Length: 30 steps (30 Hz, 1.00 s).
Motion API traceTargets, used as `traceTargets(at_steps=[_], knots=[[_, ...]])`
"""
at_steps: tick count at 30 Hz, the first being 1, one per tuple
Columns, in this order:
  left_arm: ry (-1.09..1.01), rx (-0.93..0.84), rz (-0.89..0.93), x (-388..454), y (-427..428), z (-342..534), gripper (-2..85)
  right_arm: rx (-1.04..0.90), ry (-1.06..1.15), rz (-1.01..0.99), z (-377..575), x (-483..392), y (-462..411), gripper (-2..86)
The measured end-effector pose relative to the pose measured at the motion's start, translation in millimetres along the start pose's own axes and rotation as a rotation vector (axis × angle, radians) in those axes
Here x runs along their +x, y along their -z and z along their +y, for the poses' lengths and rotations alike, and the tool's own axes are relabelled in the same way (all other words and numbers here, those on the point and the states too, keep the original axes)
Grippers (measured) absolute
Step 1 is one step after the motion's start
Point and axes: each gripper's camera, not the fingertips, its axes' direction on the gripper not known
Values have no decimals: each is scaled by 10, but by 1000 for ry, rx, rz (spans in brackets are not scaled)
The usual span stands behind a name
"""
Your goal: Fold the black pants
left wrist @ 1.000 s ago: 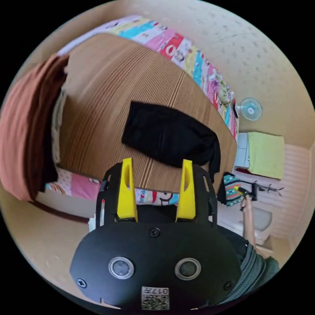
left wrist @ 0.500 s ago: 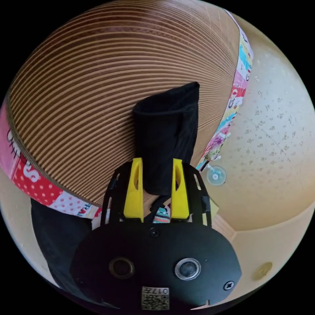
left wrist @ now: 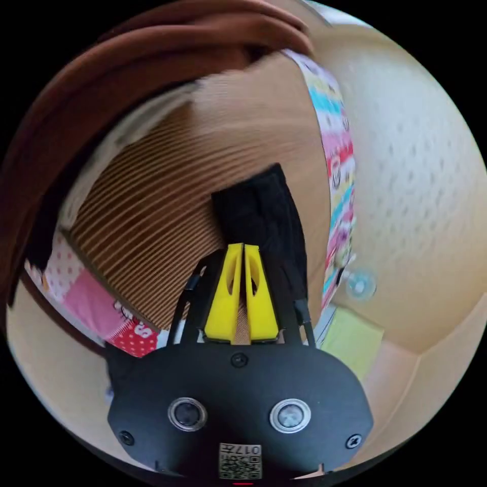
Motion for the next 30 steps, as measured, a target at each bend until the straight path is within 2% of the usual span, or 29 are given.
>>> traceTargets(at_steps=[2, 4, 7, 10, 17, 20, 22, 23, 25, 27, 30], knots=[[67, -52, 56, -290, 43, 162, 19, 7, -15, -86, -158, -46, -143, 8], [7, -269, -48, -429, -88, 423, 54, -22, -41, -194, -423, -148, -419, 13], [-33, -512, -237, -560, -212, 815, 67, -86, -91, -239, -760, -370, -827, 27], [-14, -563, -375, -712, -77, 1146, 59, -161, -113, -180, -1098, -686, -1267, 54], [263, -523, -334, -1195, 447, 1766, 43, -459, -142, 14, -1703, -1331, -2476, 118], [323, -438, -307, -1231, 705, 2034, 34, -712, 132, 351, -1866, -1957, -3197, 120], [327, -419, -300, -1196, 809, 2224, 17, -916, 444, 757, -1757, -2419, -3834, 120], [322, -425, -307, -1179, 817, 2265, 11, -930, 531, 849, -1706, -2518, -3960, 120], [295, -474, -390, -1079, 803, 2408, 1, -871, 851, 1106, -1505, -2845, -4326, 125], [254, -513, -452, -968, 767, 2473, -2, -812, 957, 1185, -1446, -2946, -4498, 132], [143, -551, -509, -730, 685, 2531, -5, -901, 915, 1282, -1475, -2711, -4744, 129]])
